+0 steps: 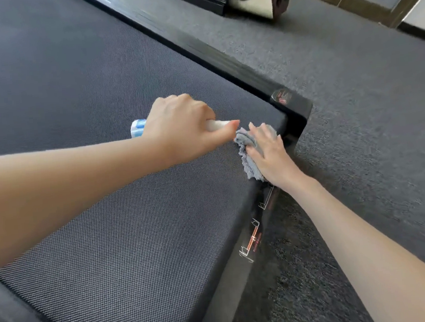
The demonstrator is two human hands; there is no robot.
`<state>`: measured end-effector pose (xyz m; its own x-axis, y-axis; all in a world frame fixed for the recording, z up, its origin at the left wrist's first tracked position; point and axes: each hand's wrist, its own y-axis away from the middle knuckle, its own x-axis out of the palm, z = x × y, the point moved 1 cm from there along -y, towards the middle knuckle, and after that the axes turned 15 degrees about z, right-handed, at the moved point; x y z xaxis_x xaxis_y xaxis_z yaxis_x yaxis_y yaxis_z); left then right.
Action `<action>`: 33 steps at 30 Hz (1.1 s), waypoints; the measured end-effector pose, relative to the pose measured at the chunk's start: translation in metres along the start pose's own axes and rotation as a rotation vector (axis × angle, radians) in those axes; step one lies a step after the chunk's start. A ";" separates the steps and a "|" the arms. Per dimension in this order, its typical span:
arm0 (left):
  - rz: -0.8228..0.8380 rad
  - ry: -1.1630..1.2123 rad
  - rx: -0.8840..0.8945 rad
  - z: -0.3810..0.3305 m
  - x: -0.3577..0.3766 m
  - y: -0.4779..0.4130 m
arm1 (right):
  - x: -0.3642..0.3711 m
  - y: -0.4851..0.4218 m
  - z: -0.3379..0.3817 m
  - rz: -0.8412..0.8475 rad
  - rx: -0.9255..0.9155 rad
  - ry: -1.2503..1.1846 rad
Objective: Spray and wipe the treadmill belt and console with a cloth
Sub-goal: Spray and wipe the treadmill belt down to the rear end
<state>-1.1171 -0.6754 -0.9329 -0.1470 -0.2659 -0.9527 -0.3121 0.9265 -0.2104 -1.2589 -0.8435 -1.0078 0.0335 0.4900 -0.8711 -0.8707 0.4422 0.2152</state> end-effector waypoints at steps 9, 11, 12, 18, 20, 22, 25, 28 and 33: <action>-0.007 -0.021 -0.012 -0.014 -0.003 -0.064 | 0.051 0.069 0.063 0.195 -0.485 0.211; 0.017 -0.034 -0.025 -0.028 0.006 -0.081 | 0.071 0.086 0.079 0.151 -0.571 0.284; 0.023 -0.045 -0.030 -0.035 0.012 -0.090 | 0.078 0.089 0.082 0.114 -0.569 0.318; -0.010 -0.098 -0.013 -0.056 0.042 -0.126 | 0.080 0.085 0.082 0.013 -0.524 0.277; -0.036 -0.103 -0.025 -0.052 0.046 -0.130 | 0.082 0.085 0.081 0.047 -0.513 0.270; -0.030 -0.093 -0.047 -0.047 0.049 -0.131 | 0.082 0.086 0.081 0.067 -0.498 0.286; 0.008 -0.061 -0.079 -0.043 0.047 -0.132 | 0.079 0.087 0.081 0.078 -0.482 0.325; -0.009 -0.010 -0.096 -0.036 0.035 -0.126 | 0.069 0.082 0.080 0.122 -0.517 0.306; -0.075 -0.010 -0.028 -0.006 0.007 -0.093 | 0.038 0.043 0.050 0.199 -0.506 0.320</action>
<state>-1.0944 -0.7645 -0.9184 -0.1128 -0.3319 -0.9365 -0.3485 0.8959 -0.2755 -1.2705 -0.7679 -1.0095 -0.2332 0.2427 -0.9417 -0.9721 -0.0829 0.2194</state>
